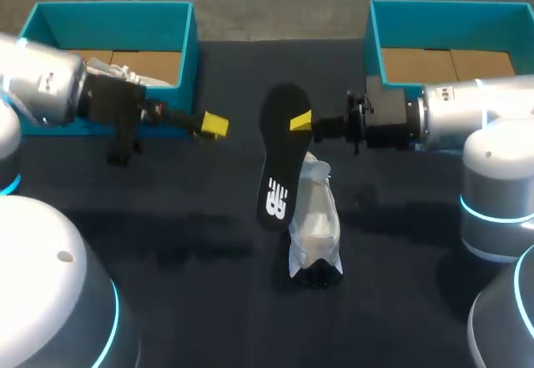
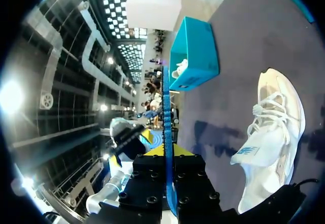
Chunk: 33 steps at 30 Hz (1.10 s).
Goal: Take the shoe out of the shoebox, open the shoe tongue, remove and reinsert the insole, then place the shoe into the shoebox
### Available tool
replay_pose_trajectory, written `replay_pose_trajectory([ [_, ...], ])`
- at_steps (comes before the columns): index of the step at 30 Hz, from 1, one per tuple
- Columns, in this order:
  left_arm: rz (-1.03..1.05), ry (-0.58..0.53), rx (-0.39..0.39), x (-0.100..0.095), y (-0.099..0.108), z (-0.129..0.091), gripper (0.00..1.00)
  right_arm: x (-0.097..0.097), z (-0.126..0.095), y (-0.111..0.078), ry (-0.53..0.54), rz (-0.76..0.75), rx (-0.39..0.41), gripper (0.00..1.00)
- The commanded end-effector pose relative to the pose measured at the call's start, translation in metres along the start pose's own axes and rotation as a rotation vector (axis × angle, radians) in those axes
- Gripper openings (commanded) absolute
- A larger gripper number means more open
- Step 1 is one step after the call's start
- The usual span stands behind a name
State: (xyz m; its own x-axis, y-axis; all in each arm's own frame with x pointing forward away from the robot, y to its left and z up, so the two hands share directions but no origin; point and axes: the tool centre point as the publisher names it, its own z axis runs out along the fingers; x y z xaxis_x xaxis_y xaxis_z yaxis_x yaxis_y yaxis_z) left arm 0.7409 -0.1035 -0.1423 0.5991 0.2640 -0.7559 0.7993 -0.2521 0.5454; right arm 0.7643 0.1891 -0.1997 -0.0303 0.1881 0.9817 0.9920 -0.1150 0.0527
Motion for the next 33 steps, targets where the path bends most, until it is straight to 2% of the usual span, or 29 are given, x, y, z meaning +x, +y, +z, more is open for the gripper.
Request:
replay_pose_trajectory([
  [1,-0.013,0.067,0.102,-0.004,0.023,-0.015,1.00,-0.001,0.001,-0.004,0.003,-0.003,-0.009,0.00],
  [7,-0.034,0.234,0.168,-0.004,0.050,-0.025,1.00,-0.001,0.002,-0.005,-0.014,0.010,-0.008,0.00],
  [14,-0.045,0.344,0.257,-0.011,0.074,-0.032,1.00,-0.003,0.003,-0.005,-0.019,0.019,-0.006,0.00],
  [17,-0.051,0.351,0.278,-0.014,0.081,-0.032,1.00,-0.003,0.003,-0.005,-0.019,0.019,-0.006,0.00],
  [18,-0.035,0.387,0.304,-0.017,0.089,-0.032,1.00,-0.003,0.003,-0.005,-0.019,0.019,-0.006,0.00],
  [26,-0.028,0.444,0.377,-0.030,0.114,-0.012,1.00,-0.003,0.003,-0.005,-0.019,0.019,-0.006,0.00],
  [33,-0.026,0.493,0.448,-0.039,0.116,0.013,1.00,-0.003,0.003,-0.005,-0.019,0.019,-0.006,0.00],
])
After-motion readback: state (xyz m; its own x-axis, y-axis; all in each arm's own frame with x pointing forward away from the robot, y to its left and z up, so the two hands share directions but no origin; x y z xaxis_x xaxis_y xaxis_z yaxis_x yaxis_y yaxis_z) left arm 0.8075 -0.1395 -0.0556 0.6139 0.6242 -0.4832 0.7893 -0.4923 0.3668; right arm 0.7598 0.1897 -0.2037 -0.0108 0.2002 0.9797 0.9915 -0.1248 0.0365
